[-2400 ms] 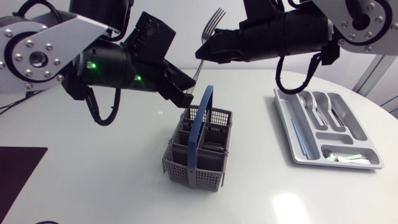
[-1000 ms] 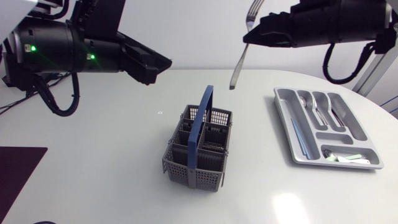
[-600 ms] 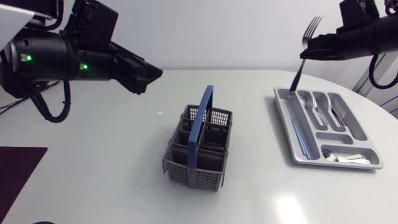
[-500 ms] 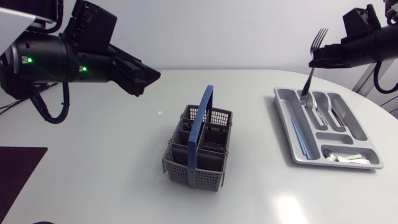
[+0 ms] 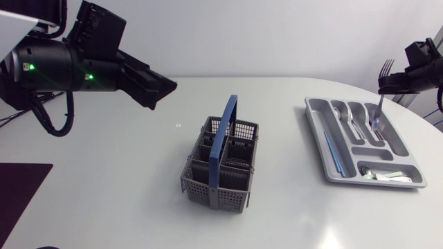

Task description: Sort the cutlery from the basket into the organizer compartments.

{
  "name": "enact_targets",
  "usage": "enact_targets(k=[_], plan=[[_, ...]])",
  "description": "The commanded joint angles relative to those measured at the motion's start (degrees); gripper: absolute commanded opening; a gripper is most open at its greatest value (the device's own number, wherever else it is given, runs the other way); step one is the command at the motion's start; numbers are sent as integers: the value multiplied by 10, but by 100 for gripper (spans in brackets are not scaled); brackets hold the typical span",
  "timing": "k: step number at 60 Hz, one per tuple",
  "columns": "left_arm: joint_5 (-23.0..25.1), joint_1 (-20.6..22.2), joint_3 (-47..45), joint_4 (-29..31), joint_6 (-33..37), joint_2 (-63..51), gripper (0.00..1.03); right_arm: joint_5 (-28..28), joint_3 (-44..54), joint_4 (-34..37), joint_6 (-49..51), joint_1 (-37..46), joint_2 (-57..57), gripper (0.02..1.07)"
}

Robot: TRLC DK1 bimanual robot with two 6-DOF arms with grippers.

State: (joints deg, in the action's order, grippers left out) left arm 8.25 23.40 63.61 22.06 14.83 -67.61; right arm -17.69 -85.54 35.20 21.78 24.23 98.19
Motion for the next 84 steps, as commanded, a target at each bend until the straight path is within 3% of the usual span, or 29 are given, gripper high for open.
enact_targets(k=[1,66,84], plan=[[-3,0,-18,-5,6,-5,98,5,-28,7,22,18,45,8],[-3,17,-37,-11,6,1,98,60,-163,6,21,26,285,8],[-3,17,-39,-10,6,9,98,74,-177,-10,4,13,313,25]])
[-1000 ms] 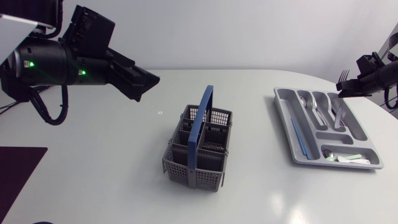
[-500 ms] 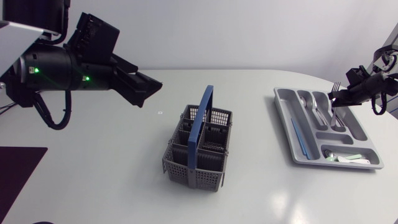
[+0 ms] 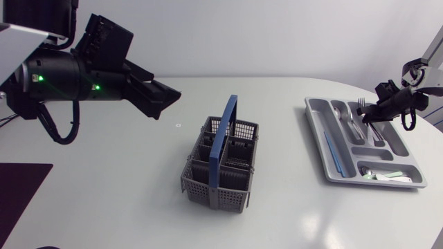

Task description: Sort the cutlery from the basket into the organizer compartments.

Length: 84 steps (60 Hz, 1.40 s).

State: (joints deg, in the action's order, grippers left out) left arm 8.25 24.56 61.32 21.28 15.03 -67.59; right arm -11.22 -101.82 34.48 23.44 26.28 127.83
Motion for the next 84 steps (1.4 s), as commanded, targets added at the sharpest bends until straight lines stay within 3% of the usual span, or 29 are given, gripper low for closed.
enact_targets(k=[1,10,29,52,59,60,70,77,82,84], plan=[[-3,5,-16,-1,4,10,98,9,-15,-3,-13,-7,16,26],[-4,3,-24,-1,6,16,98,16,-16,-5,-17,-11,16,39],[-3,15,-45,31,42,37,98,16,4,-8,-18,-12,-14,46],[10,44,-97,55,60,54,94,-36,205,-61,-8,-106,-207,50],[13,43,-110,55,62,56,80,-37,254,-75,-20,-156,-258,49],[13,41,-110,55,62,56,74,-37,259,-76,-23,-164,-263,48],[13,30,-127,46,64,56,48,-37,298,-93,-47,-236,-294,25],[12,30,-146,30,63,53,23,-36,306,-100,-68,-285,-294,8],[12,31,-154,30,66,47,6,-35,303,-105,-86,-318,-288,8],[12,33,-156,32,68,43,3,-35,302,-107,-92,-329,-283,8]])
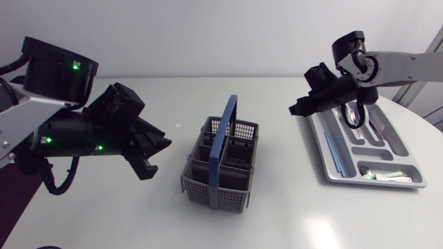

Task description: Sort the cutlery from the basket into the organizer compartments.

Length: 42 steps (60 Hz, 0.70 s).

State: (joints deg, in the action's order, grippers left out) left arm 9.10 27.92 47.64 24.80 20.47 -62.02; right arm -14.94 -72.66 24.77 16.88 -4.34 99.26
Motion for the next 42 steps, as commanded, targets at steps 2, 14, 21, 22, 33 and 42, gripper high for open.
enact_targets(k=[2,14,21,22,33,42], plan=[[4,1,-24,1,17,-15,3,3,8,-11,-31,-32,8,8],[5,48,-58,24,48,-30,3,1,-9,-32,-59,-80,53,8],[23,77,-73,33,65,-52,3,-11,-41,-34,-78,-95,95,8],[28,78,-74,34,67,-54,3,-11,-43,-34,-80,-97,98,8],[60,100,-90,29,88,-89,3,-39,-78,-24,-98,-105,125,8],[84,87,-90,-13,91,-128,3,-64,-82,-10,-101,-110,129,8]])
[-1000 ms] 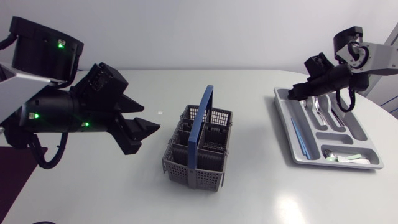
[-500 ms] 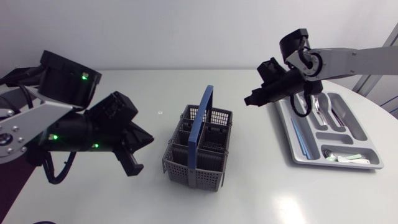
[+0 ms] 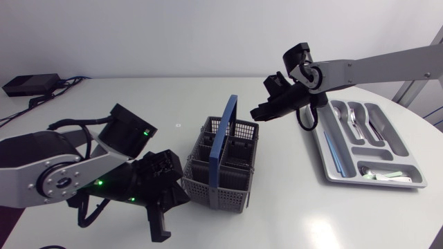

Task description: Sort the cutlery from the basket into the organizer compartments.

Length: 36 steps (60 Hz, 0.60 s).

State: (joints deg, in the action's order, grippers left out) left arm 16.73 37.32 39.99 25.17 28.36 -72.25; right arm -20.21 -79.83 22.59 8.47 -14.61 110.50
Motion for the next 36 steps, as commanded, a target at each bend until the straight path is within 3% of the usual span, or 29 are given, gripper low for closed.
enact_targets(k=[1,15,36], plan=[[8,-13,-12,-27,13,-36,3,-13,-9,14,-17,-8,16,8],[8,-80,-10,-115,15,-98,3,-43,30,37,-14,-12,-14,8],[10,-186,-2,-149,55,-105,3,-49,143,58,-12,-28,-113,8]])
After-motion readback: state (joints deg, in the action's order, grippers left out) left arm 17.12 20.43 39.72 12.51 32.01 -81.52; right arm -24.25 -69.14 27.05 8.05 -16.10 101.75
